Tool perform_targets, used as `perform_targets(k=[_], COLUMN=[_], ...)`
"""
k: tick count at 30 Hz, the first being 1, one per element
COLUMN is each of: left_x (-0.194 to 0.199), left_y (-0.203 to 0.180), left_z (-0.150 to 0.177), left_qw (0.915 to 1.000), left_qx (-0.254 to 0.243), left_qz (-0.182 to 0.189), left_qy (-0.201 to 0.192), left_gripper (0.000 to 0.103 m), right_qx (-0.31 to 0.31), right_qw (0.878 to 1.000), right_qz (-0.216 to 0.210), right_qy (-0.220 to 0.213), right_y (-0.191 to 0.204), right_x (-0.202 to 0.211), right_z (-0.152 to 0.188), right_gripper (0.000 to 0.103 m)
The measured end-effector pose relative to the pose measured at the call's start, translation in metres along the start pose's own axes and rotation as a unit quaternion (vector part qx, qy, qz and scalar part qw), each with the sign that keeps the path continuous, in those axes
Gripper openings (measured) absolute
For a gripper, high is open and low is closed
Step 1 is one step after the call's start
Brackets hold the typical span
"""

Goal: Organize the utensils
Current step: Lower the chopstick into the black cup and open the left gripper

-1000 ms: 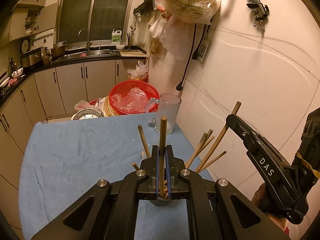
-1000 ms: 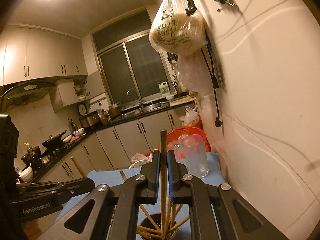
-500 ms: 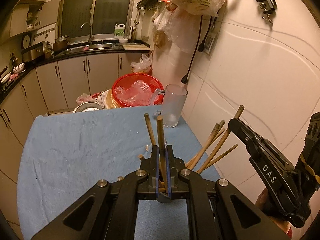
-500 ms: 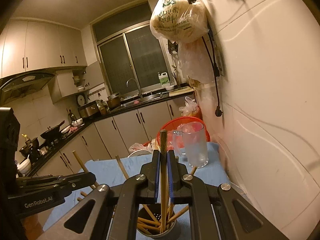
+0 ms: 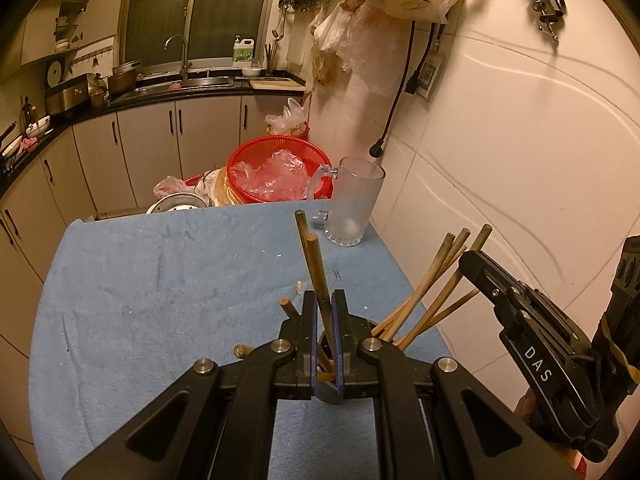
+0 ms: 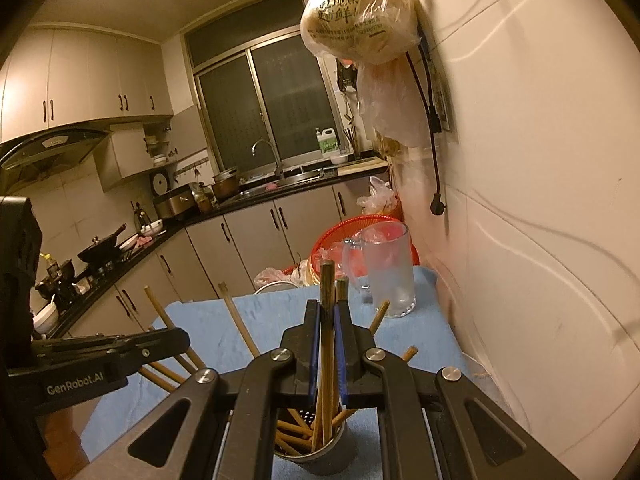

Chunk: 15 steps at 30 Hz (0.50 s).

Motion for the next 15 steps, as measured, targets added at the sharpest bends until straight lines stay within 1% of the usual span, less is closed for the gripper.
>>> perform_targets(k=[8, 15], left_x=[-0.007, -0.010], left_y=[0.001, -0.004], left_z=[0.007, 0.011], left_qw=[1.0000, 0.9999], left_qx=[0.000, -0.005], left_qz=[-0.001, 0.001], left_qy=[0.009, 0.012], left_gripper=[0.008, 0.008], right_qx=[0.004, -0.001], right_qw=[1.000, 1.000], right_qz=[-0.001, 0.001], right_qy=[0.014, 0.019], right_y=[0.002, -0.001], right_x=[-0.005, -0.006], right_z=[0.014, 0.017], right_gripper=[0.008, 0.008])
Point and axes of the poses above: each gripper's, at about its wrist camera, not at the fingertips, and x roughly against the way its jaws point, y to its left, z to its underside, the point moved 9 cm from there along -x, roughly the way its jaws point, and after that the axes turned 1 degree about z, right-handed, at the moved point
